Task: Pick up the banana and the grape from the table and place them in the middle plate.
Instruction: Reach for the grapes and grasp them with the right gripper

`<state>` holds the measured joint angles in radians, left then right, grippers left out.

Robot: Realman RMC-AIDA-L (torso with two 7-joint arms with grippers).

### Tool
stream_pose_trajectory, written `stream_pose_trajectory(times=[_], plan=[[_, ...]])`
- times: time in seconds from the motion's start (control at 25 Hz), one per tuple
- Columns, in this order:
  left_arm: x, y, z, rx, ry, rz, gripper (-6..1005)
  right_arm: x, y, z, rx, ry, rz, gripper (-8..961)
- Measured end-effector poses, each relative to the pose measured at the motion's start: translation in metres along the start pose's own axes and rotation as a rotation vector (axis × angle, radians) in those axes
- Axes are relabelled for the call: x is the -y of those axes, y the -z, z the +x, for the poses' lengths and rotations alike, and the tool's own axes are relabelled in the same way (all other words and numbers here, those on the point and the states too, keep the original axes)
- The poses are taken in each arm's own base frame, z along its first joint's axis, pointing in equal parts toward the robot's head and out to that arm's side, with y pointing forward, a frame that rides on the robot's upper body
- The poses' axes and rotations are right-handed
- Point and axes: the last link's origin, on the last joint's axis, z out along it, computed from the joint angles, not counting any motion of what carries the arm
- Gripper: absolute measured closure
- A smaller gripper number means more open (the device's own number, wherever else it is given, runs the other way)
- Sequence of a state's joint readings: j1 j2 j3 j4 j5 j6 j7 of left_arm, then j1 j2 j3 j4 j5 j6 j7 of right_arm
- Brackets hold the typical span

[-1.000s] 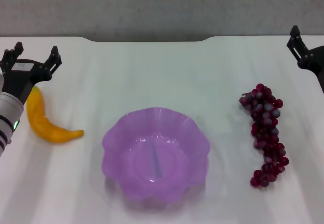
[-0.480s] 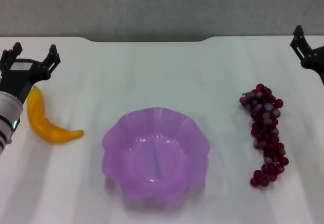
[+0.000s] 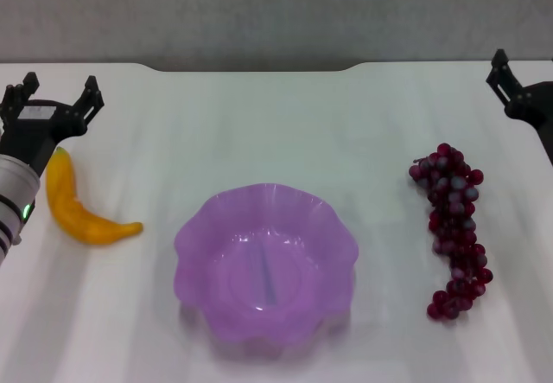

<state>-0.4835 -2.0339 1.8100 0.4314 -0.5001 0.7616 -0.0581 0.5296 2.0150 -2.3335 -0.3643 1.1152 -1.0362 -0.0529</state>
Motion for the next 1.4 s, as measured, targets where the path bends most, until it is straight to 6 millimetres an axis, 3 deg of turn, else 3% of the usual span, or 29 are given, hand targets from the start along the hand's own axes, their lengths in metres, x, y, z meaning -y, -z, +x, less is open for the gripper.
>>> stream_pose_trajectory(times=[0.52,0.88,1.4], plan=[[0.002,0.001,-0.003,0.012,-0.007,0.002,108,0.002,-0.005,0.003,-0.050,-0.037,0.040,83],[0.007,0.007,-0.009,0.031,-0.018,0.012,109,-0.020,-0.015,-0.002,-0.102,-0.034,0.015,93],[0.007,0.006,-0.010,0.039,-0.020,0.011,109,-0.010,-0.041,0.006,-0.378,-0.062,0.038,106]])
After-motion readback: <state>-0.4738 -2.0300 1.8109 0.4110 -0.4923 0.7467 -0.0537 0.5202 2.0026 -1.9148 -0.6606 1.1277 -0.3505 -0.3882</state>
